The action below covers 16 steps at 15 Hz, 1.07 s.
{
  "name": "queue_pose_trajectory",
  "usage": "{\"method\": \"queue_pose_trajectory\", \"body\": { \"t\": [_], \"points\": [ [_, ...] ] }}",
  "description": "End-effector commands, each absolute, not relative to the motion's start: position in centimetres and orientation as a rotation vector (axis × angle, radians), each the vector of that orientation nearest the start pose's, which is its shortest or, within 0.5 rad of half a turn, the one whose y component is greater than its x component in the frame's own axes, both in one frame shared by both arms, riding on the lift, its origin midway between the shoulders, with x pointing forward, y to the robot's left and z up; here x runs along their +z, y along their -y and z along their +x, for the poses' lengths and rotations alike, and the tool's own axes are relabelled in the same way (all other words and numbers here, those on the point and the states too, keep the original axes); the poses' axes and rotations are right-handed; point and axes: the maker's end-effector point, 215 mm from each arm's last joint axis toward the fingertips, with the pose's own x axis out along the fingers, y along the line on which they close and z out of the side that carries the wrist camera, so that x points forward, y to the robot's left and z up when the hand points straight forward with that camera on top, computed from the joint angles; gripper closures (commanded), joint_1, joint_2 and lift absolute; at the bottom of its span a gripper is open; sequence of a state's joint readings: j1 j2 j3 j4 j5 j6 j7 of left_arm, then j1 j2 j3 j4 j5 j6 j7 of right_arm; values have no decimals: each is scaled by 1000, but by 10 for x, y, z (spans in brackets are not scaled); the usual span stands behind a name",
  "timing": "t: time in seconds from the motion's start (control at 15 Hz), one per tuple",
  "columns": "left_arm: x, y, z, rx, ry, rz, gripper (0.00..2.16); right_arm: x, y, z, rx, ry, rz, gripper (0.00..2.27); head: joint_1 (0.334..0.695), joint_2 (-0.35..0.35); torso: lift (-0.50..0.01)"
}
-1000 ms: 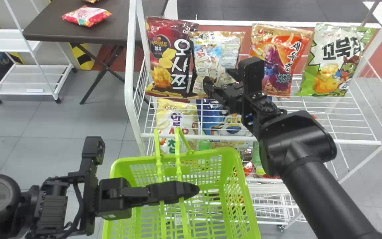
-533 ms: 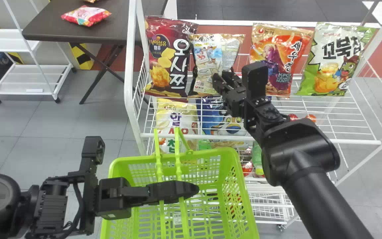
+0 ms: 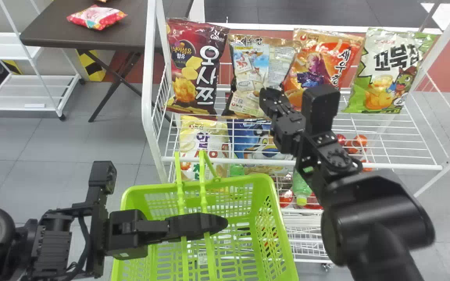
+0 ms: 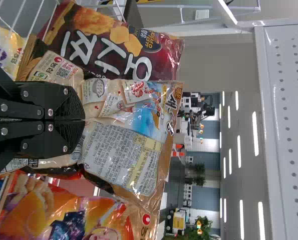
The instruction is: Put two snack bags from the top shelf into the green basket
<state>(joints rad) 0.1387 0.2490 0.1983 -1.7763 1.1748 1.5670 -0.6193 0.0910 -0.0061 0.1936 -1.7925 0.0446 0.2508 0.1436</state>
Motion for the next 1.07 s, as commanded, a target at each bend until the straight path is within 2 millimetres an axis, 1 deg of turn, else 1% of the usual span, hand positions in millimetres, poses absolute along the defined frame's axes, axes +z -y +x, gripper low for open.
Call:
{"method": "queue_pose_trajectory", "body": {
  "t": [0.0, 0.13, 0.27, 0.4, 0.47, 0.6, 0.8, 0.87, 1.0],
  "points": [
    [-367, -76, 298, -1115, -1054, -1153, 2142, -330, 95, 521, 306, -122, -30, 2243, 695, -15, 0],
    [-367, -76, 297, -1116, -1053, -1158, 2142, -330, 104, 496, 289, -164, -23, 2243, 695, -21, 0],
    [-369, -82, 294, -1102, -1047, -1182, 2142, -347, 106, 472, 289, -258, -12, 2243, 695, -37, 0],
    [-369, -83, 293, -1101, -1045, -1187, 2142, -357, 103, 444, 300, -314, 4, 2243, 695, -40, 0],
    [-369, -84, 295, -1098, -1041, -1190, 2142, -364, 99, 430, 319, -349, -3, 2243, 695, -38, 0],
    [-369, -84, 293, -1098, -1038, -1199, 2142, -372, 90, 403, 354, -404, -17, 2243, 695, -27, 0],
    [-367, -83, 294, -1102, -1035, -1200, 2142, -398, 75, 363, 409, -563, -25, 2243, 695, -11, 0],
    [-367, -83, 294, -1102, -1035, -1200, 2142, -406, 64, 352, 440, -604, -13, 2243, 695, -5, 0],
    [-367, -83, 292, -1103, -1036, -1202, 2142, -418, 37, 337, 509, -638, 20, 2243, 695, 23, 0]
  ]
}}
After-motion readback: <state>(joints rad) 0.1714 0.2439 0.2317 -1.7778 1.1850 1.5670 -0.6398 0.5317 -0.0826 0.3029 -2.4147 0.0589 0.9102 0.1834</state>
